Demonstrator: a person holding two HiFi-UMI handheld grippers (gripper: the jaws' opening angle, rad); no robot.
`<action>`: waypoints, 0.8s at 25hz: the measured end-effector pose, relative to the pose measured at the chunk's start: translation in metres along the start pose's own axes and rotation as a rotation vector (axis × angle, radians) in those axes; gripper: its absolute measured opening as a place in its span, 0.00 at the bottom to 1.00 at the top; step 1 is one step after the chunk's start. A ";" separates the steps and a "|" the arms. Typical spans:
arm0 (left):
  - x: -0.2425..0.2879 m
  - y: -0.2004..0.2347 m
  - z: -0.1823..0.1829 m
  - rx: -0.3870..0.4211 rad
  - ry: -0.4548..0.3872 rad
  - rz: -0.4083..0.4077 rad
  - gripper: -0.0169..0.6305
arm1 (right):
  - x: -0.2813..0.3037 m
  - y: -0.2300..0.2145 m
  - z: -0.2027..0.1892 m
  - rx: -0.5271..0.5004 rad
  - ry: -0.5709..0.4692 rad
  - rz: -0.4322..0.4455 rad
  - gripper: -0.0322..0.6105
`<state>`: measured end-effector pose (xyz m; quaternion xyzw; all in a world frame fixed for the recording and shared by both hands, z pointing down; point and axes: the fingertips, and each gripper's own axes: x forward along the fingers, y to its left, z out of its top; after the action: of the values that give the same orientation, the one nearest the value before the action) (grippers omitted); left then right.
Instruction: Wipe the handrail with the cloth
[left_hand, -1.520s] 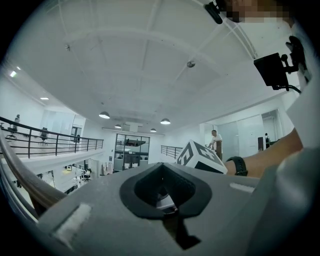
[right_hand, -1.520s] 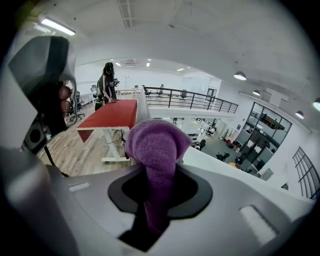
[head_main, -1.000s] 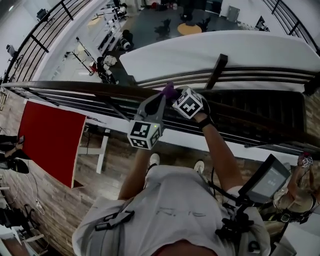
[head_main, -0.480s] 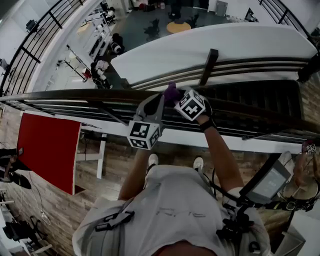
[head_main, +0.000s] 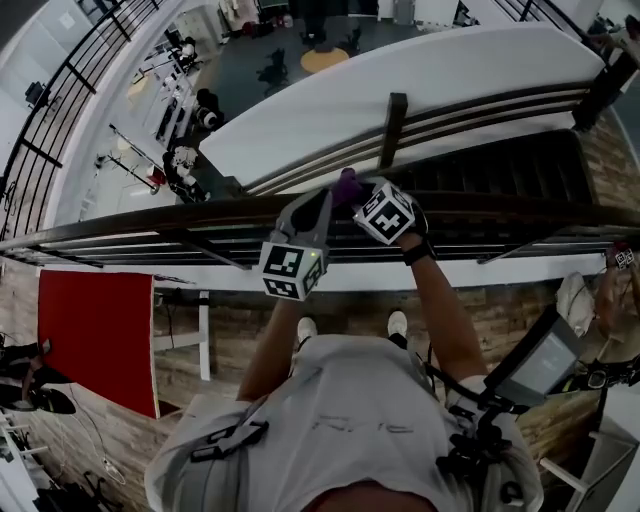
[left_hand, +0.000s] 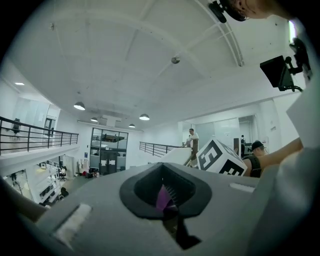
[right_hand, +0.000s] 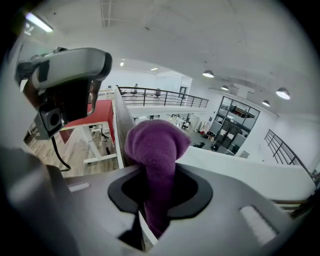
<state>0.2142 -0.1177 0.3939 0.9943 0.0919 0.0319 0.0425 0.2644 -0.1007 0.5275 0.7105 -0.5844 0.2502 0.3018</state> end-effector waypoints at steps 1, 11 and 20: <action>0.004 -0.005 -0.001 0.002 0.003 -0.015 0.03 | -0.005 -0.006 -0.007 0.019 0.005 -0.007 0.18; 0.050 -0.057 -0.003 0.029 0.042 -0.155 0.03 | -0.046 -0.052 -0.055 0.117 0.013 -0.115 0.18; 0.093 -0.109 0.000 0.054 0.044 -0.279 0.03 | -0.080 -0.090 -0.092 0.174 0.017 -0.207 0.18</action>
<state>0.2853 0.0064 0.3897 0.9718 0.2308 0.0450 0.0180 0.3369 0.0319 0.5221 0.7884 -0.4814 0.2733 0.2684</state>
